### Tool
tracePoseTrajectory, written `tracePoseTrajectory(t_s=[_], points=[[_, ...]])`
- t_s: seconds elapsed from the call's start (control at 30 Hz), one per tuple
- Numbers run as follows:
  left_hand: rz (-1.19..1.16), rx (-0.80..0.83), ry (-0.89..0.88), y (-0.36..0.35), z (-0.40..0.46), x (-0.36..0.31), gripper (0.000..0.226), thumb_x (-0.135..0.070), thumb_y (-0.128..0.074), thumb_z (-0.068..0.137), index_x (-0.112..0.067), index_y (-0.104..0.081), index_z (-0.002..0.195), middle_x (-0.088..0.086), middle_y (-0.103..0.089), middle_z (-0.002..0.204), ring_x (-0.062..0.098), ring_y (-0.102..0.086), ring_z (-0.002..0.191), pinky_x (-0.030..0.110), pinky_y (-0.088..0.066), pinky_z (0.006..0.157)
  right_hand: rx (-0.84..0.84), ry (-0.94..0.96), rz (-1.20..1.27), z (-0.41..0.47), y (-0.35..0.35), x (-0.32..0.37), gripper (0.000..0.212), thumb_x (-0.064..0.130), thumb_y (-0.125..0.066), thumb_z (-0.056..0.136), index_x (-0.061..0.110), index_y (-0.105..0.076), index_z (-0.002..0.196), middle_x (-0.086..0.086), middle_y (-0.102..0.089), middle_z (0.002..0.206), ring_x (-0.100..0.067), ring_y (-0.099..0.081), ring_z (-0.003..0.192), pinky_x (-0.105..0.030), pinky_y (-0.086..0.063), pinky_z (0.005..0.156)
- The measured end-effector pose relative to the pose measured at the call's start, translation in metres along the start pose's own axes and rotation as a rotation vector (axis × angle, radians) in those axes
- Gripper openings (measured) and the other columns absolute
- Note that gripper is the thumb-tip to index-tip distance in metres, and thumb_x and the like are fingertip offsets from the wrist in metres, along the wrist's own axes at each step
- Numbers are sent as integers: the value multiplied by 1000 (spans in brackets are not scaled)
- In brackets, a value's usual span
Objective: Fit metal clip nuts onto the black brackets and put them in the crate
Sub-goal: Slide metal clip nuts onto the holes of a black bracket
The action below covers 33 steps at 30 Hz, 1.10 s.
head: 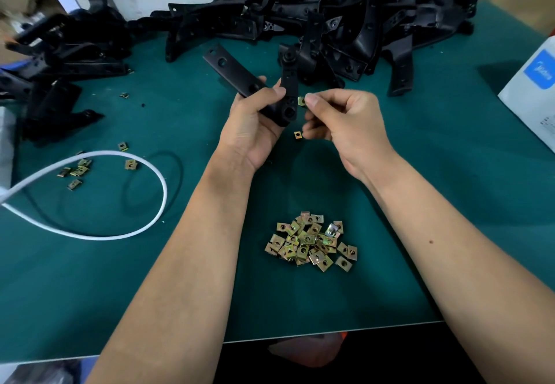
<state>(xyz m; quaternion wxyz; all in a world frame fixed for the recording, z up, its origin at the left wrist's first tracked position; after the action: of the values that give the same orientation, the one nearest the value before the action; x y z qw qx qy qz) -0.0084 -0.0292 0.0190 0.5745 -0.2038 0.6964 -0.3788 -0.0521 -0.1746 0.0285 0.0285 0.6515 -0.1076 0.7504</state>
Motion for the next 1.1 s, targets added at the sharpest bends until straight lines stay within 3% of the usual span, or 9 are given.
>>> tracePoseTrajectory(t_s=[0.13, 0.4, 0.83, 1.1], points=[[8, 8, 3, 0, -1, 0, 37, 9, -61, 89, -13, -47, 115, 5, -72, 82, 18, -72, 75, 32, -58, 68, 36, -23, -59, 1, -2, -3, 14, 11, -69, 98, 6, -73, 85, -4, -66, 66, -18, -65, 58, -24, -52, 52], [45, 27, 5, -1, 0, 0, 40, 8, -62, 88, -12, -44, 117, 6, -73, 86, 21, -72, 81, 37, -58, 76, 21, -71, 7, 0, 0, -4, 17, 12, -69, 98, 6, -73, 83, -3, -66, 66, -15, -63, 58, -23, -49, 52], [84, 2, 2, -1, -1, 0, 37, 11, -62, 90, -13, -44, 114, 4, -72, 86, 19, -72, 81, 33, -58, 70, 16, -92, 11, -2, -2, -4, 15, 9, -69, 98, -1, -72, 87, -5, -65, 67, -14, -61, 56, -22, -47, 50], [158, 24, -15, -4, 0, 3, 39, 13, -60, 91, -16, -44, 112, 4, -74, 93, 21, -71, 89, 39, -56, 82, -12, -99, -35, -1, 3, -6, 19, 11, -71, 96, 7, -73, 77, -4, -64, 63, -14, -57, 53, -22, -41, 46]])
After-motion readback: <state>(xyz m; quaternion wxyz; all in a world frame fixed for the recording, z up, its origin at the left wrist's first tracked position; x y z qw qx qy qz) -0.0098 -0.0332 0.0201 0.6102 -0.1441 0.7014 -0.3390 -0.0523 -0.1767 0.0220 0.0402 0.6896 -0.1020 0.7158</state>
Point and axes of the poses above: each hand's wrist, its own z-axis towards the middle knuckle, its own y-axis out of the back of the hand, x = y × z, the point moved 7 cm from there along z, towards the middle knuckle
